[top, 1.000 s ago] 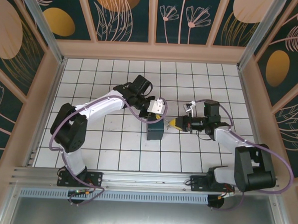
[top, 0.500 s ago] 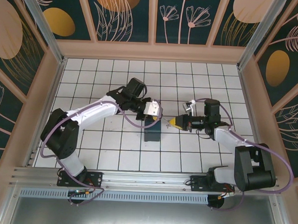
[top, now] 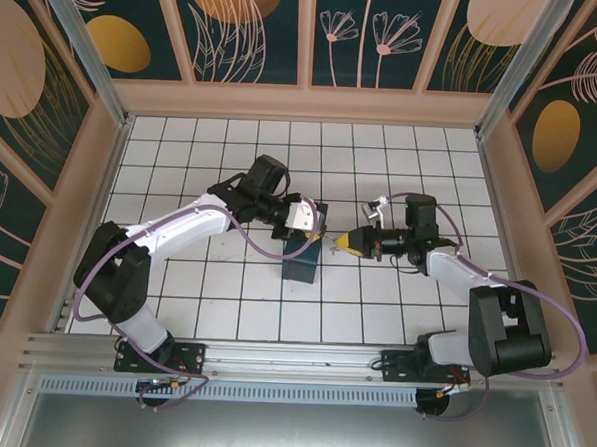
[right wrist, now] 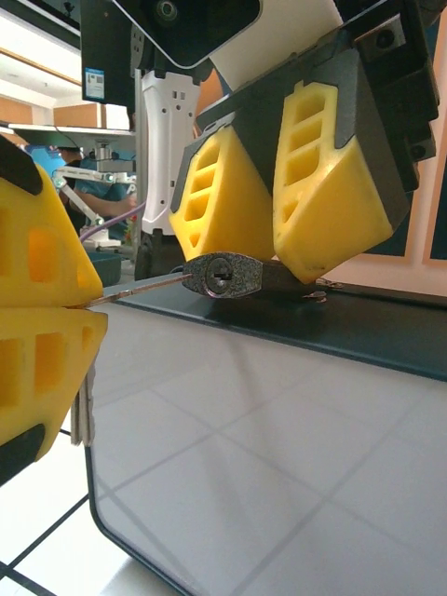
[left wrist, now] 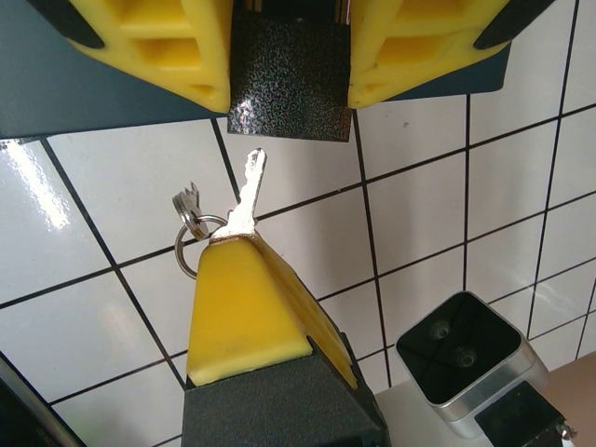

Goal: Unlock the padlock with the key

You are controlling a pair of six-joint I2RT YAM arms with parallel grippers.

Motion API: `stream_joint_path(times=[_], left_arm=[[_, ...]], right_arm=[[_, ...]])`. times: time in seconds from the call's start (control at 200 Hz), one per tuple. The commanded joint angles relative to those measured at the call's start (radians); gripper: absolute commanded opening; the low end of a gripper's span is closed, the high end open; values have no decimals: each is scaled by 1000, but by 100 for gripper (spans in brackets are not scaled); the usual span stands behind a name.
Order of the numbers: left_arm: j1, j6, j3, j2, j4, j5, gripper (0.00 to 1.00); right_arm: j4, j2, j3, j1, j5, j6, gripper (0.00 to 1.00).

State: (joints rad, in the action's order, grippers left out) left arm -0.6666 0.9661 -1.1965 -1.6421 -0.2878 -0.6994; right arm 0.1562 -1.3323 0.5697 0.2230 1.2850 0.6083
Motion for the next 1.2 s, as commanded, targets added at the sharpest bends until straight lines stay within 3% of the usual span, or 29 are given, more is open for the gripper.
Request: stream_joint_path(times=[0.0,1.196], left_arm=[[6,6,-1,34,42,-55,26],[6,4,-3,31,42,-77,26]], right_arm=[[-24,13,19,7,24,-32,0],[-95,-40,81,11,-3,-94,0]])
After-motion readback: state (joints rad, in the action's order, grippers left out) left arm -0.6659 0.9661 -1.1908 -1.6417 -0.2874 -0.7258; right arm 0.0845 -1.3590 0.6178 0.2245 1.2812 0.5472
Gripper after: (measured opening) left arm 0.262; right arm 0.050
